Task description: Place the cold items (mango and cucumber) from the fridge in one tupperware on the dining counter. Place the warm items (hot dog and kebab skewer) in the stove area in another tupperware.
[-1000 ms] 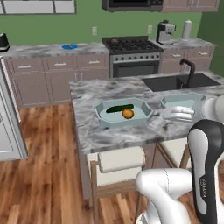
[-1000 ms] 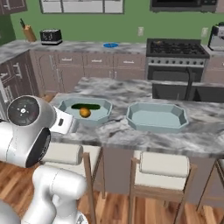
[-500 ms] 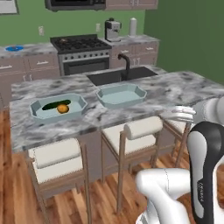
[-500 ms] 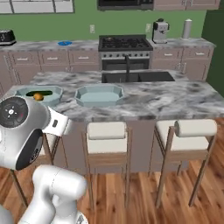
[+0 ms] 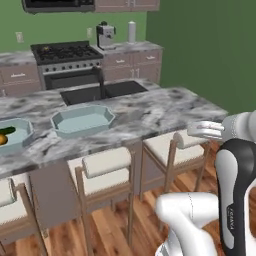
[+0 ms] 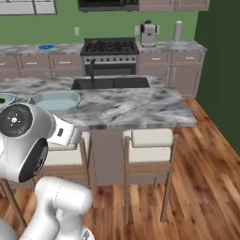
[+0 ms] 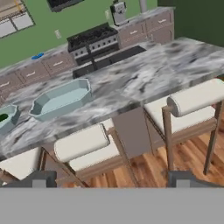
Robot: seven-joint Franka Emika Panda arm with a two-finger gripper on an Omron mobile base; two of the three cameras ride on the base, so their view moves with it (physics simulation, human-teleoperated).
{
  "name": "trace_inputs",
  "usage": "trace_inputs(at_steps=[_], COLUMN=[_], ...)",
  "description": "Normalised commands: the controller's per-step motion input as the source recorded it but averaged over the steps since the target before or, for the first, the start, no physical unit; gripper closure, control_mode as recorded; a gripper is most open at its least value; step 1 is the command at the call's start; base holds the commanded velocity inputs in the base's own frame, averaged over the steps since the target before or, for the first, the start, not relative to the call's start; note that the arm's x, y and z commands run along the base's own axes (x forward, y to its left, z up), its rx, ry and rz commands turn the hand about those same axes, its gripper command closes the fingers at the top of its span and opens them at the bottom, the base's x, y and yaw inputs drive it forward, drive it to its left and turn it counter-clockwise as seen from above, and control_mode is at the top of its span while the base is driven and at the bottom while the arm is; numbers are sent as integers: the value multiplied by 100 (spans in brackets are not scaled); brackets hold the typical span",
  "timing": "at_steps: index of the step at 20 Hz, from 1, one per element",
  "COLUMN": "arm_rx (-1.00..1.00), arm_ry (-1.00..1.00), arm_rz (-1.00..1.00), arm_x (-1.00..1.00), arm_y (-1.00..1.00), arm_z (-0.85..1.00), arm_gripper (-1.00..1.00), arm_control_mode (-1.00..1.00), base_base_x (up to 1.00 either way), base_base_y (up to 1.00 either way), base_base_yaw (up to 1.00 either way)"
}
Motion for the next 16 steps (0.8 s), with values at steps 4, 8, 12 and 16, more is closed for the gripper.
trace_inputs(at_steps=[4, 8, 12, 16], arm_rx=[0, 0, 0, 0], arm_ry=[0, 0, 0, 0], arm_rz=[0, 0, 0, 0], arm_x=[0, 0, 0, 0], arm_y=[0, 0, 0, 0], arm_z=[0, 0, 0, 0], arm_gripper=[-100, -100, -100, -100], arm_control_mode=[100, 100, 100, 100], base_base_x=[13, 12, 16, 31], base_base_y=[-100, -100, -100, -100], base_base_yaw=[0, 0, 0, 0])
